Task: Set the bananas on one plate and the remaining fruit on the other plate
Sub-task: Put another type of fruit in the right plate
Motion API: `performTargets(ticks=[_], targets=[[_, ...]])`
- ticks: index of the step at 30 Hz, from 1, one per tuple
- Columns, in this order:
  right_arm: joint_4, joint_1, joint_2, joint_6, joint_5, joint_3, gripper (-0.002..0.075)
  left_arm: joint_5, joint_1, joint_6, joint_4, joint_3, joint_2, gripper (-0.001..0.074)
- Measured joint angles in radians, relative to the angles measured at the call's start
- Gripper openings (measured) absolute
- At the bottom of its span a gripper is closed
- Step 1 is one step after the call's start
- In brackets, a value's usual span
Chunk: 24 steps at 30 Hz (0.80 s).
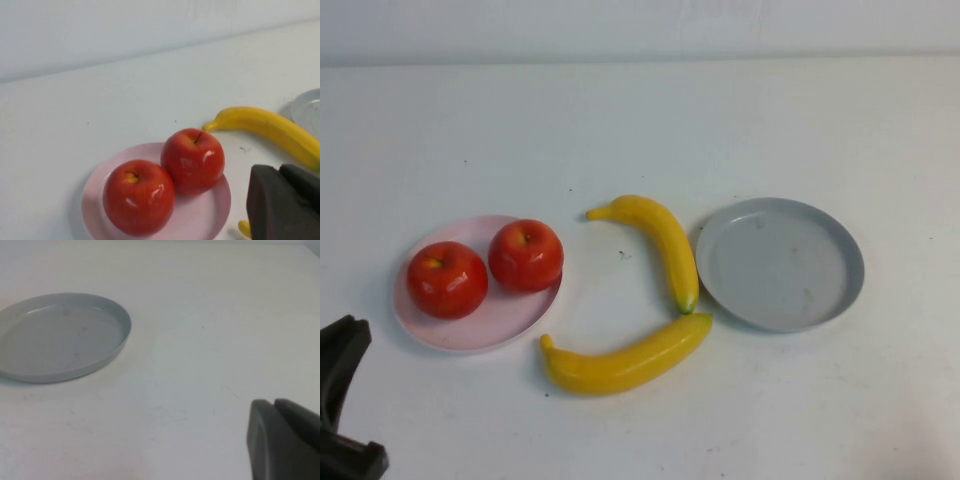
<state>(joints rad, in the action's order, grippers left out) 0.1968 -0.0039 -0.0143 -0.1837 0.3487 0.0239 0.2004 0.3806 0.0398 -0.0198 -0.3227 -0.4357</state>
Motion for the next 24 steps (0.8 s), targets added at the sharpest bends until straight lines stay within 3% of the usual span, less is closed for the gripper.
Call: performTargets(ticks=[6, 14, 18, 24], targets=[[0.0, 0.0, 0.0, 0.0, 0.0, 0.0, -0.0016, -0.211, -0.032, 0.026, 0.009, 0.18, 0.16, 0.0], [0.0, 0.0, 0.0, 0.0, 0.0, 0.0, -0.0017, -0.245, -0.312, 0.039, 0.049, 0.334, 0.418, 0.0], [0.0, 0.0, 0.0, 0.0, 0.0, 0.0, -0.0017, -0.165, -0.359, 0.016, 0.052, 0.347, 0.444, 0.0], [0.0, 0.0, 0.0, 0.0, 0.0, 0.0, -0.0017, 0.091, -0.361, 0.012, 0.052, 0.347, 0.446, 0.0]])
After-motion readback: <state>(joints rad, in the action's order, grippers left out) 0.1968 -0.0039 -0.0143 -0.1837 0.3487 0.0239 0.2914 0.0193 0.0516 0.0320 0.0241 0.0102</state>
